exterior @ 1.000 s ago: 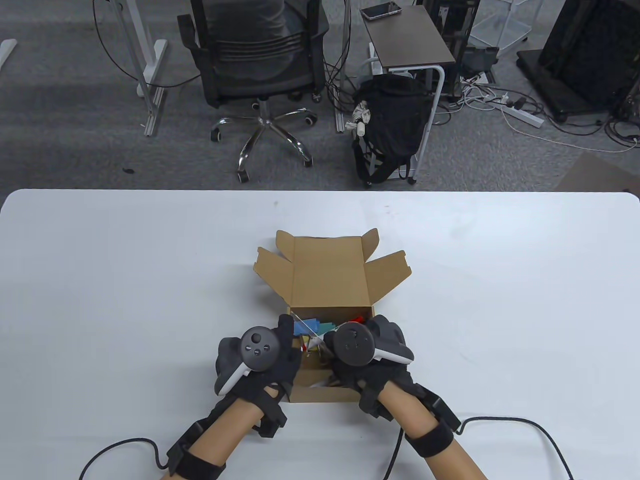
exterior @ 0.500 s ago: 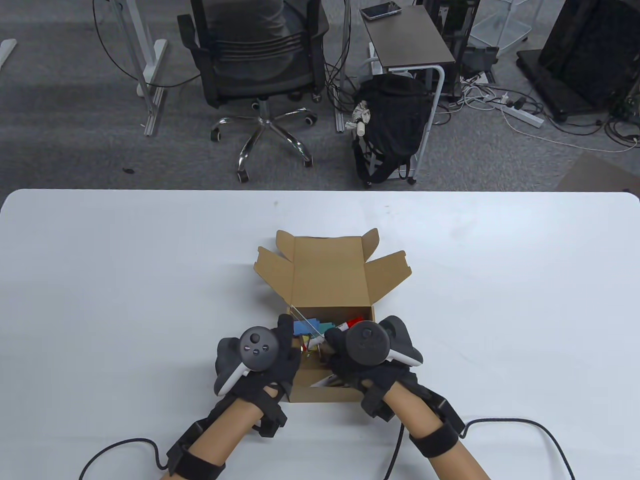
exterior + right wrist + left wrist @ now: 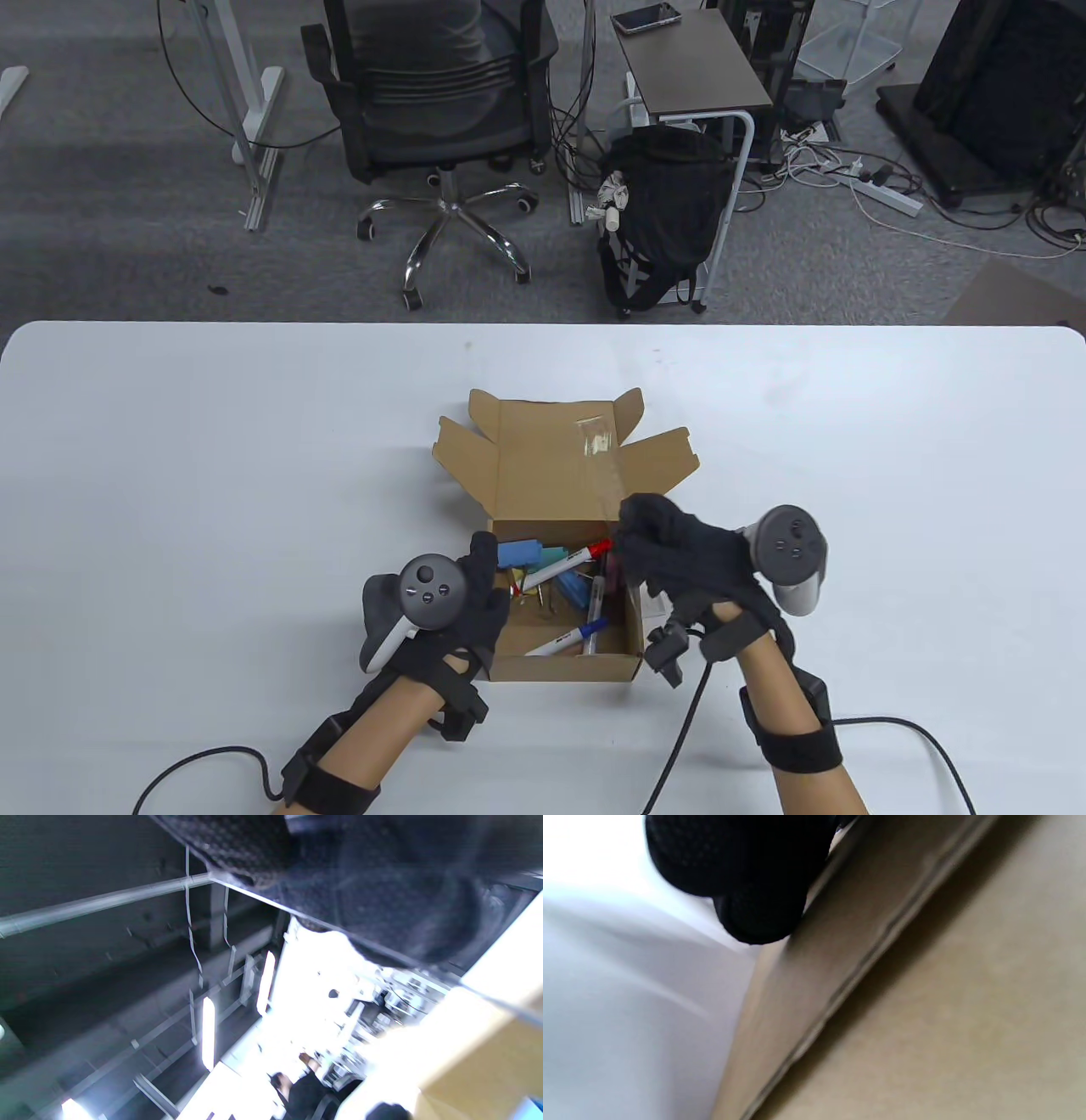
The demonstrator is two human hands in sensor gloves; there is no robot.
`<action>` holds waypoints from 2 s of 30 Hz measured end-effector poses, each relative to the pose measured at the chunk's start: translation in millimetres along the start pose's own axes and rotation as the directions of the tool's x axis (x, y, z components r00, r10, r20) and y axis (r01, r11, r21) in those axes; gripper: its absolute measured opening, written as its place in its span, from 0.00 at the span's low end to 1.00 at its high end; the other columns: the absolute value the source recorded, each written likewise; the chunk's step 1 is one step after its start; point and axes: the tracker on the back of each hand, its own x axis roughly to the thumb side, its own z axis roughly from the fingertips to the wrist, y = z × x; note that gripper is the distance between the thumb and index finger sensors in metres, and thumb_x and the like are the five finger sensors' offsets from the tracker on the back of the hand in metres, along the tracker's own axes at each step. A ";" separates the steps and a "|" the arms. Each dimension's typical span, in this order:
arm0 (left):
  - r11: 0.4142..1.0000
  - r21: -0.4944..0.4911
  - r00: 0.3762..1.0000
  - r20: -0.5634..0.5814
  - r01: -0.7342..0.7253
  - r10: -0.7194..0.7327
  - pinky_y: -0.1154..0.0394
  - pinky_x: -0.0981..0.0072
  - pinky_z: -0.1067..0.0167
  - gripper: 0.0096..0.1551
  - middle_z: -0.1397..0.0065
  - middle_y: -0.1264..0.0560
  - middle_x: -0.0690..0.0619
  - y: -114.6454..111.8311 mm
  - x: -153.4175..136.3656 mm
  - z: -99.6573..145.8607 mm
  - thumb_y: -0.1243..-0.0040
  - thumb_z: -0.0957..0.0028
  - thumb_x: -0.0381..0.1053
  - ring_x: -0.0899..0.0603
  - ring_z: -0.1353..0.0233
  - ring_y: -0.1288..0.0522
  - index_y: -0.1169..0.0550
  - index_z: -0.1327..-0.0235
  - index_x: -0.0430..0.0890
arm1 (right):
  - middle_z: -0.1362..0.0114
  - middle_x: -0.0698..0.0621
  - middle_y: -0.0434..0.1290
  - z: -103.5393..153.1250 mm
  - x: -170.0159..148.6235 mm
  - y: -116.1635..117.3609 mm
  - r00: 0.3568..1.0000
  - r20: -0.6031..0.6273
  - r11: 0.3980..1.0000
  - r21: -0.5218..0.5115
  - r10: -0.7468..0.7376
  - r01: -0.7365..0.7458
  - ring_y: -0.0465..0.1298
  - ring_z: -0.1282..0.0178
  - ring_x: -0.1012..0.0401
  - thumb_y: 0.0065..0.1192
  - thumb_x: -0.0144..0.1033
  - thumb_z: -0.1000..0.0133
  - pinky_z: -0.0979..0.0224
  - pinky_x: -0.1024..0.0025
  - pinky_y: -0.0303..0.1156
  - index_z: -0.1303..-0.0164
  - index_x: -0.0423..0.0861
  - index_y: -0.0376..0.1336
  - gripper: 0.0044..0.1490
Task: Open four flaps of mailer box and unpack office supplies
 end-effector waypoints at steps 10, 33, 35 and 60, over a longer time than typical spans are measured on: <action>1.000 -0.004 1.000 0.006 0.004 -0.004 0.23 0.60 0.59 0.43 0.28 0.36 0.40 0.8 -0.7 -0.4 0.46 0.54 0.61 0.40 0.49 0.20 0.48 0.29 0.53 | 0.45 0.33 0.80 40.0 -78.5 -89.3 0.377 -0.444 0.481 0.148 0.813 -0.864 0.83 0.54 0.33 0.74 0.23 0.53 0.54 0.41 0.78 0.44 0.41 0.70 0.25; 1.000 -0.017 1.000 -0.003 -0.009 0.009 0.23 0.60 0.60 0.43 0.29 0.35 0.40 0.3 -2.2 0.2 0.47 0.54 0.62 0.40 0.50 0.19 0.50 0.29 0.54 | 0.37 0.30 0.74 33.7 -138.0 -27.2 -0.113 -0.102 -0.024 0.631 0.988 -0.775 0.80 0.49 0.30 0.72 0.23 0.51 0.47 0.52 0.84 0.42 0.39 0.66 0.27; 1.000 -0.018 1.000 -0.005 -0.011 0.011 0.23 0.60 0.60 0.43 0.29 0.35 0.40 0.2 -2.3 0.2 0.47 0.54 0.62 0.40 0.50 0.19 0.49 0.29 0.54 | 0.35 0.27 0.70 34.9 -137.9 -31.0 -0.042 -0.161 0.068 0.620 0.986 -0.782 0.76 0.46 0.26 0.69 0.22 0.49 0.44 0.47 0.81 0.40 0.36 0.65 0.27; 0.999 -0.027 1.000 -0.001 -0.024 0.024 0.23 0.60 0.60 0.43 0.29 0.35 0.40 -0.4 -3.8 -0.8 0.47 0.54 0.62 0.40 0.50 0.20 0.50 0.29 0.54 | 0.21 0.29 0.53 33.0 -140.2 -54.9 0.147 -0.372 0.343 0.539 0.916 -0.769 0.57 0.26 0.26 0.66 0.24 0.47 0.33 0.28 0.60 0.27 0.41 0.53 0.38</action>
